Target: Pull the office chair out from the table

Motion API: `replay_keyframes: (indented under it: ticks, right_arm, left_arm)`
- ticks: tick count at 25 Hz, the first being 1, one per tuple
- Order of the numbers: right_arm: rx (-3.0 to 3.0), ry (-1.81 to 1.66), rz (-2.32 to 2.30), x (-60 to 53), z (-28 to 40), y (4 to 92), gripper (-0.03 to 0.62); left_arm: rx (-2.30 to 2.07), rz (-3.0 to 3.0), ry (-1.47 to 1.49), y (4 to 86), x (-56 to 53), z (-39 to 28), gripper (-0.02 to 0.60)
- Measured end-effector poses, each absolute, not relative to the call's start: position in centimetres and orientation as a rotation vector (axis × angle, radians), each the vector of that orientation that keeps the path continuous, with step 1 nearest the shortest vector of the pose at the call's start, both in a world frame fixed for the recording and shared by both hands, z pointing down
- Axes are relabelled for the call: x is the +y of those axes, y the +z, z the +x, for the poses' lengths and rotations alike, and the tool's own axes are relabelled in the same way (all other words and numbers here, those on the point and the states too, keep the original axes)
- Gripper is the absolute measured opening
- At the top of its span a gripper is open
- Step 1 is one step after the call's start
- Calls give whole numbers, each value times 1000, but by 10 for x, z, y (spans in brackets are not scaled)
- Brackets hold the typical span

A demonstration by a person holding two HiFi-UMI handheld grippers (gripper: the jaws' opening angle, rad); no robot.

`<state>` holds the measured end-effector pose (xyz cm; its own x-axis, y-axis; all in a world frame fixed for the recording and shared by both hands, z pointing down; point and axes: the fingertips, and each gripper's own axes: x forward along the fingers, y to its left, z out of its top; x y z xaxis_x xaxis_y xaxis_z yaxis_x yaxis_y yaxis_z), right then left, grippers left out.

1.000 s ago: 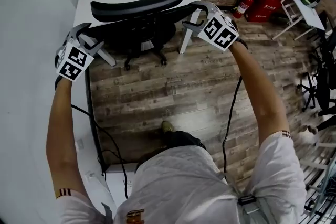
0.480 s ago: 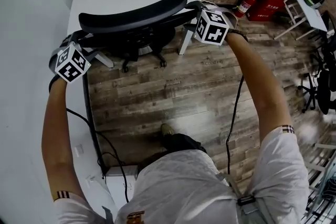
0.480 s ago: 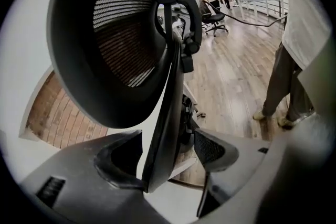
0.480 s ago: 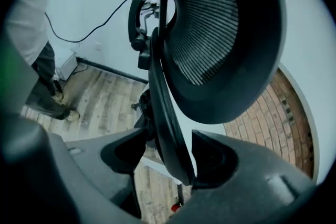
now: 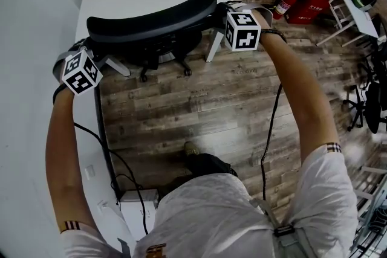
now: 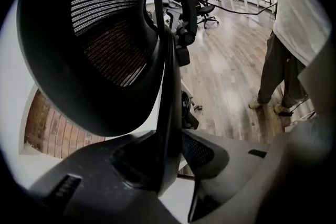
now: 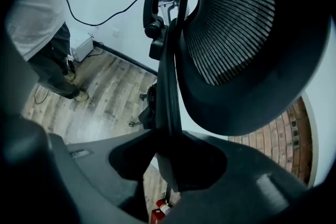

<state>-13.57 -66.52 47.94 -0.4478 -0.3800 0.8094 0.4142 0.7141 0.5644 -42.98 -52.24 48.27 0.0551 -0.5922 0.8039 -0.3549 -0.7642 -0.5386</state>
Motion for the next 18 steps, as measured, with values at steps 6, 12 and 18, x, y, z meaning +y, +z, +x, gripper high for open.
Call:
replay_keyframes:
  ticks: [6, 12, 18]
  right_arm:
    - [-1823, -917, -27, -652, -134, 479, 138]
    - [-1832, -926, -27, -618, -123, 477, 137]
    - [-1838, -925, -19, -570, -108, 477, 138]
  left_arm:
    - [979, -2144, -1805, 484, -510, -428, 138]
    - [957, -2161, -1807, 481, -479, -418, 137]
    - [947, -2167, -1815, 482, -434, -405, 137]
